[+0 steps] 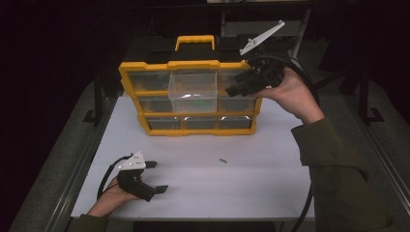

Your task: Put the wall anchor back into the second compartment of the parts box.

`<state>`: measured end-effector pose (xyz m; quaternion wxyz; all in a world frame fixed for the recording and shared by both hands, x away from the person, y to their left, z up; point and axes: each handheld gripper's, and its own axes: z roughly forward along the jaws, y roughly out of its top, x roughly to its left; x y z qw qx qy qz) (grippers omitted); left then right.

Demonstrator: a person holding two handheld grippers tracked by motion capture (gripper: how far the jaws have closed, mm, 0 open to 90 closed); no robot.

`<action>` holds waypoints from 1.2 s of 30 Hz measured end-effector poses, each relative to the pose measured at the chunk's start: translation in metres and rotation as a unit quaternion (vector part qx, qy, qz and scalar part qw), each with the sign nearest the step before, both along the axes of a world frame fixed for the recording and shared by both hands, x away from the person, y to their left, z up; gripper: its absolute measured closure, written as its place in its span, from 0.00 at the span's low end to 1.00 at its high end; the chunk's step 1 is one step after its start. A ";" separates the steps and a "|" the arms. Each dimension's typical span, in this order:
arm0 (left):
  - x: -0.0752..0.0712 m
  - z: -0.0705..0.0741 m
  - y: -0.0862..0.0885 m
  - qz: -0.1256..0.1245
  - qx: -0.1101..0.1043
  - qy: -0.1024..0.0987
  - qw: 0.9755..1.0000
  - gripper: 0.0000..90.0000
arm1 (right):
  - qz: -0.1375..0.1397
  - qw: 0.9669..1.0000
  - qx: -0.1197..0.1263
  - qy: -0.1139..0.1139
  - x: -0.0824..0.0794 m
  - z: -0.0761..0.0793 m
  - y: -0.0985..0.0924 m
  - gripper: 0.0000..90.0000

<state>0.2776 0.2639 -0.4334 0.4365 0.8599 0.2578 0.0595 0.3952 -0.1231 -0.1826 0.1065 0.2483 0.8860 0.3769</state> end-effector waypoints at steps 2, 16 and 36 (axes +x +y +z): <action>0.000 0.000 0.000 0.001 0.000 0.000 1.000 0.01 | 0.000 1.000 0.000 -0.002 -0.002 -0.005 -0.001 0.41; 0.000 -0.001 -0.001 0.005 -0.009 0.003 1.000 0.01 | -0.001 1.000 0.007 0.008 -0.009 -0.046 -0.003 0.32; 0.000 -0.001 0.000 0.004 -0.007 0.000 1.000 0.01 | -0.002 1.000 -0.005 0.025 -0.011 -0.112 0.008 0.21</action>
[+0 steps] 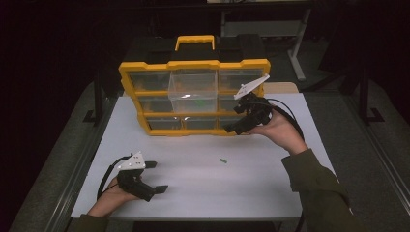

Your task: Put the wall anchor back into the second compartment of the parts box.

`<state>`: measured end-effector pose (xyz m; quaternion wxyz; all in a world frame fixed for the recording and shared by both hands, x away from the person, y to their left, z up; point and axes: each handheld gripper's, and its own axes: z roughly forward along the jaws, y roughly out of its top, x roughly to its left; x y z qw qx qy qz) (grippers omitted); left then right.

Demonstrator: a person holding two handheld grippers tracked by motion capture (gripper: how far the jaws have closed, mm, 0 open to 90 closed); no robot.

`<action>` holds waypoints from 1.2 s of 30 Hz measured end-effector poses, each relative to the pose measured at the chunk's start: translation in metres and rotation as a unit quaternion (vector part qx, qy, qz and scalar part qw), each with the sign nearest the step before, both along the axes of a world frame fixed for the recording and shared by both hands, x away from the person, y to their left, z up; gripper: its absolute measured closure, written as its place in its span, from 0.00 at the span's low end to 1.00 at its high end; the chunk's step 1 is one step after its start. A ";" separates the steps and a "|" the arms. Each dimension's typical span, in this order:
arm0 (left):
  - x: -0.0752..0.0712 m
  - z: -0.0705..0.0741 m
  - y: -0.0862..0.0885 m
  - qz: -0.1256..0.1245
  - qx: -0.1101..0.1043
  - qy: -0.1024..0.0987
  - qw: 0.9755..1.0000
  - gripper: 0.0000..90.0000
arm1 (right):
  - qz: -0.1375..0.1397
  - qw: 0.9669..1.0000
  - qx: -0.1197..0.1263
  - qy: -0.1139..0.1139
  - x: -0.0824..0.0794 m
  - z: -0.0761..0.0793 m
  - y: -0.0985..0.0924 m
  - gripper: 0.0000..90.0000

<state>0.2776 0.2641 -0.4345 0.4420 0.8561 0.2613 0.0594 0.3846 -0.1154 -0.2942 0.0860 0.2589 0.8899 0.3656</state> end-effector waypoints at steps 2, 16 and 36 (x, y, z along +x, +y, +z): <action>0.000 0.000 0.000 0.000 0.000 -0.002 1.000 0.01 | 0.001 1.000 -0.008 0.005 0.000 -0.007 0.002 0.21; 0.000 0.000 0.000 0.001 -0.001 -0.002 1.000 0.01 | -0.002 0.999 -0.025 0.024 -0.005 -0.056 0.013 0.22; -0.001 0.000 -0.001 0.000 0.000 -0.003 1.000 0.01 | 0.009 0.998 -0.050 0.040 -0.007 -0.114 0.022 0.45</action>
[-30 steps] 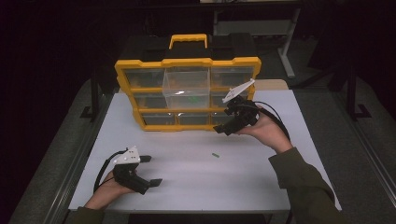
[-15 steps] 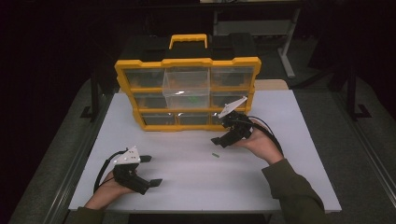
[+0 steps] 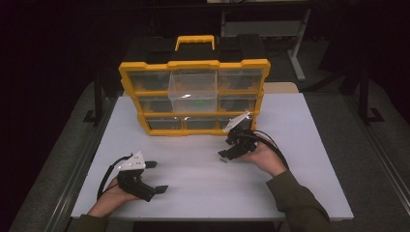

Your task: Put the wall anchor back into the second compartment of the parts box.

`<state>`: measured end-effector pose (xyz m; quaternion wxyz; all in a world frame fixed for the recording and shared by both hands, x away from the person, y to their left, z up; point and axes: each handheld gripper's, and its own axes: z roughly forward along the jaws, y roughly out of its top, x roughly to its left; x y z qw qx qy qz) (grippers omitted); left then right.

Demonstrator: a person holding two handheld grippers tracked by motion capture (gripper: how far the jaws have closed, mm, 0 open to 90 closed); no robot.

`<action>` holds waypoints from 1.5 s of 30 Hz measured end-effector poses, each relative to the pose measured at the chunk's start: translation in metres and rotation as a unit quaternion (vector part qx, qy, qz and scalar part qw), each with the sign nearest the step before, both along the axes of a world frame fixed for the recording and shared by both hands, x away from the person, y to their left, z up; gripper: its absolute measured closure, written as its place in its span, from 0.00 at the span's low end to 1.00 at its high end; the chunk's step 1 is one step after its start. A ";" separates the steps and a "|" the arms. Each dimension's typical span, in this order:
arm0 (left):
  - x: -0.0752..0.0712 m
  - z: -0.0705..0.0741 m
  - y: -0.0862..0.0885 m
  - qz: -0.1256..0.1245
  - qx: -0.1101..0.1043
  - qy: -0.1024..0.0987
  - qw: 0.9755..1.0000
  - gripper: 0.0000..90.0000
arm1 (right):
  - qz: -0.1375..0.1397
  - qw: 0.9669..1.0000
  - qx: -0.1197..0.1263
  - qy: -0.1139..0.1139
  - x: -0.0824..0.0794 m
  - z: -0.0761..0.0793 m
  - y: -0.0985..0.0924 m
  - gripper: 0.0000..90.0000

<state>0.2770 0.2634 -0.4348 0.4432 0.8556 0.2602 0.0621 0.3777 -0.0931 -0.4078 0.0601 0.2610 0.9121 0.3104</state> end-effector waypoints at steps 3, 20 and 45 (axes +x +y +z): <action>0.000 0.000 0.000 -0.001 0.001 0.000 1.000 0.01 | 0.001 1.000 -0.007 0.007 -0.001 -0.005 0.001 0.52; 0.000 0.000 0.000 0.001 0.000 0.000 1.000 0.01 | 0.041 0.998 -0.024 0.034 -0.004 -0.022 0.011 0.85; 0.000 0.001 0.001 0.001 0.002 -0.001 1.000 0.01 | 0.016 0.997 -0.016 0.073 0.001 -0.001 0.000 0.94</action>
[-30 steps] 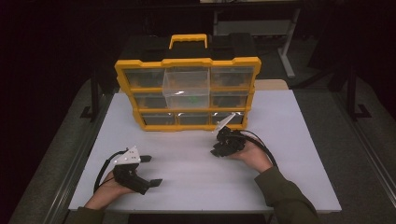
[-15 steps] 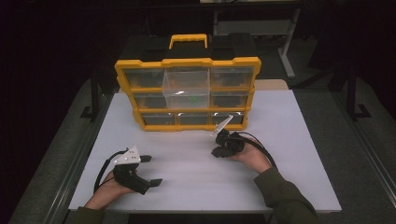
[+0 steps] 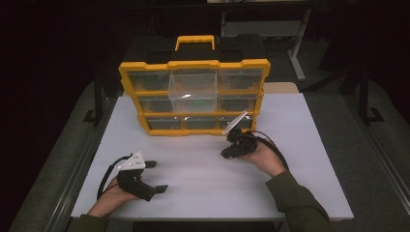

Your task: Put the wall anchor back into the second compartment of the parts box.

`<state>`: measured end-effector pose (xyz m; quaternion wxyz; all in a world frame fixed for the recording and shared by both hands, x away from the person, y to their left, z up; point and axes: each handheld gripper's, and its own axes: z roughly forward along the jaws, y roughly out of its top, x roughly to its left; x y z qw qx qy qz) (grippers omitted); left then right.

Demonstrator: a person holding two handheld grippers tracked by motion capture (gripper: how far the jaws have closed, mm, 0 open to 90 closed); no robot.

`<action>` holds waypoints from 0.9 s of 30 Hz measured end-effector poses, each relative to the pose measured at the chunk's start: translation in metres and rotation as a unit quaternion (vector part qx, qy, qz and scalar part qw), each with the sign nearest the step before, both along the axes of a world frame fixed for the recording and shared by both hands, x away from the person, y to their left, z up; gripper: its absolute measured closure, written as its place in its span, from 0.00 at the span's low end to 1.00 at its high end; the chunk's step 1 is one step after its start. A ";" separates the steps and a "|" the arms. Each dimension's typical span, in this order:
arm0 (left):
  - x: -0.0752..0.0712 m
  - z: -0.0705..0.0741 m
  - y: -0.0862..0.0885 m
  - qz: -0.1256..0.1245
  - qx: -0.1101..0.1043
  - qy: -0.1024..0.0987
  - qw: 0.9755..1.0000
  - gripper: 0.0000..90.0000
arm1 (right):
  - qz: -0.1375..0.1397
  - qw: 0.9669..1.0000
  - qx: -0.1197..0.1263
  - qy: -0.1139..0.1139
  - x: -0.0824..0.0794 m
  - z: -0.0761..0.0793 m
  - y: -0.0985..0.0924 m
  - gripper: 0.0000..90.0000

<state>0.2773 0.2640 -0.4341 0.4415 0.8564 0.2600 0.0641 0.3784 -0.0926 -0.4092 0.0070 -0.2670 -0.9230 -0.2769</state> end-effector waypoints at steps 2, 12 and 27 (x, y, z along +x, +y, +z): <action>0.000 0.000 0.000 0.000 0.000 0.000 1.000 0.01 | -0.001 1.000 0.003 0.001 0.001 0.006 -0.003 0.94; 0.000 0.001 0.000 -0.002 0.003 -0.003 1.000 0.01 | -0.015 1.000 0.019 0.001 0.007 0.040 -0.016 0.94; -0.001 0.001 -0.003 -0.001 -0.006 0.000 1.000 0.01 | 0.003 0.998 0.049 -0.044 0.016 0.118 -0.029 0.94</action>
